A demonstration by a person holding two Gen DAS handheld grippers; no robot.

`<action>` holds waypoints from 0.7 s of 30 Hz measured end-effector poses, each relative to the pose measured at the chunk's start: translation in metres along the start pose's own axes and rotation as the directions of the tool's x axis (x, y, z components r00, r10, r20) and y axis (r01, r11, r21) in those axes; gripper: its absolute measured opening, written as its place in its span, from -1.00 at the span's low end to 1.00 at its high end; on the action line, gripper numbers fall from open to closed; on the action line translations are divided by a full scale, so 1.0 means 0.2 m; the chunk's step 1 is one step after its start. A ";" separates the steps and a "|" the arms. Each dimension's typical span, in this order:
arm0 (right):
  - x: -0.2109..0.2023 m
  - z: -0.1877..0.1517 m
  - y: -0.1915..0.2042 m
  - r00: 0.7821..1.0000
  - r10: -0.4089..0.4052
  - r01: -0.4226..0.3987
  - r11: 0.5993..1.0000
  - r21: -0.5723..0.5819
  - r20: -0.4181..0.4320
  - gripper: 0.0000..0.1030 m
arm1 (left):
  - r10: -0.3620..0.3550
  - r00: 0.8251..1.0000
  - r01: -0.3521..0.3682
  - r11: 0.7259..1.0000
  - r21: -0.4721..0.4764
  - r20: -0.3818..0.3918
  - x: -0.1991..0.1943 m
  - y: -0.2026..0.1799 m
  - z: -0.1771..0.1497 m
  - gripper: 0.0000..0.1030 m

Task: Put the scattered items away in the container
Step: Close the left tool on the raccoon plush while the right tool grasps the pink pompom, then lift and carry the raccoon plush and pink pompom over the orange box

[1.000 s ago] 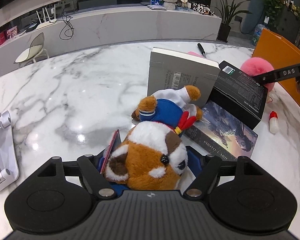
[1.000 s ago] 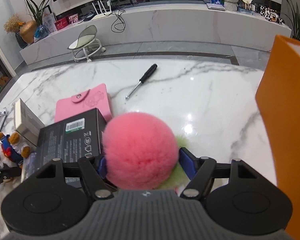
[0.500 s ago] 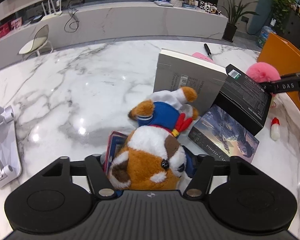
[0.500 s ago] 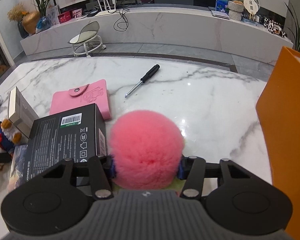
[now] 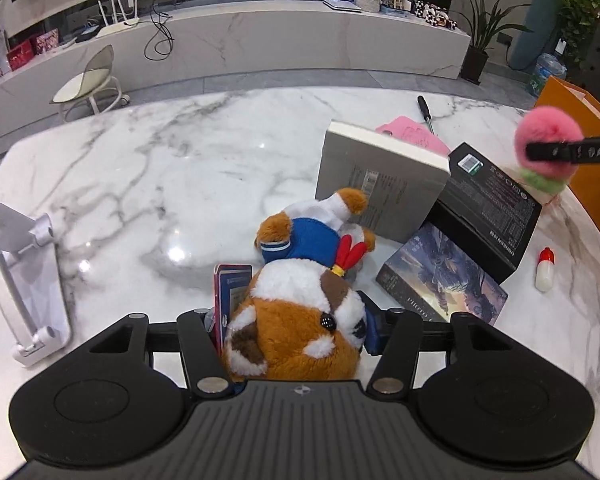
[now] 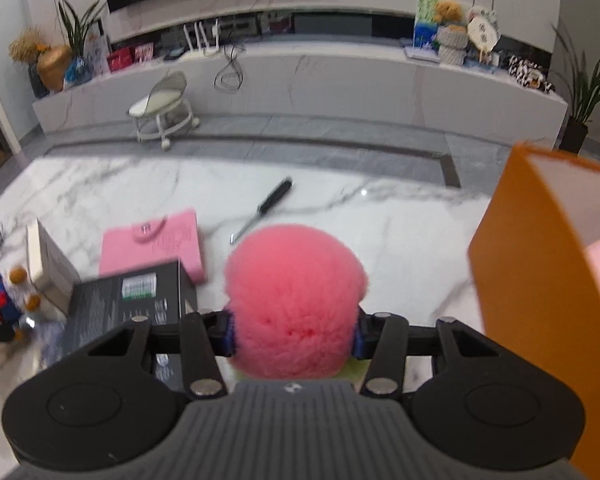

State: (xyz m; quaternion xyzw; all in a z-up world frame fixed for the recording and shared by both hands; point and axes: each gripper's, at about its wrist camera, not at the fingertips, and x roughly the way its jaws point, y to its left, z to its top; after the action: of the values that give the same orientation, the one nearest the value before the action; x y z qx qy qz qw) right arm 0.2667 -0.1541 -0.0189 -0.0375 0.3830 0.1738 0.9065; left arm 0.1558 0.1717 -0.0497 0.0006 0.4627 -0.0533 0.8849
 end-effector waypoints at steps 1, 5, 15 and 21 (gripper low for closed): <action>-0.03 0.02 0.00 1.000 -0.001 0.001 1.000 0.002 0.016 0.00 | 0.005 1.000 -0.005 1.000 -0.003 0.004 -0.02 0.00 0.01 0.25; -0.14 0.07 -0.02 0.997 -0.003 0.003 1.000 0.011 0.075 0.00 | 0.015 0.999 -0.014 1.000 -0.026 0.050 -0.11 -0.01 0.07 0.24; -0.37 0.16 -0.14 0.982 -0.019 0.003 0.997 0.084 0.190 0.00 | 0.023 0.977 -0.008 0.997 -0.074 0.214 -0.32 -0.08 0.22 0.21; -0.49 0.16 -0.21 0.971 -0.048 0.023 0.994 0.108 0.232 0.00 | -0.011 0.954 0.032 0.997 -0.064 0.300 -0.40 -0.19 0.31 0.21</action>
State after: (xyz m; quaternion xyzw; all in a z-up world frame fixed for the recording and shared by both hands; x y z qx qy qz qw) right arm 0.2403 -0.2145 0.0704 0.0238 0.2810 0.1405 0.9491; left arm 0.1582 0.1374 0.0531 -0.0426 0.3248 -0.0467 0.9437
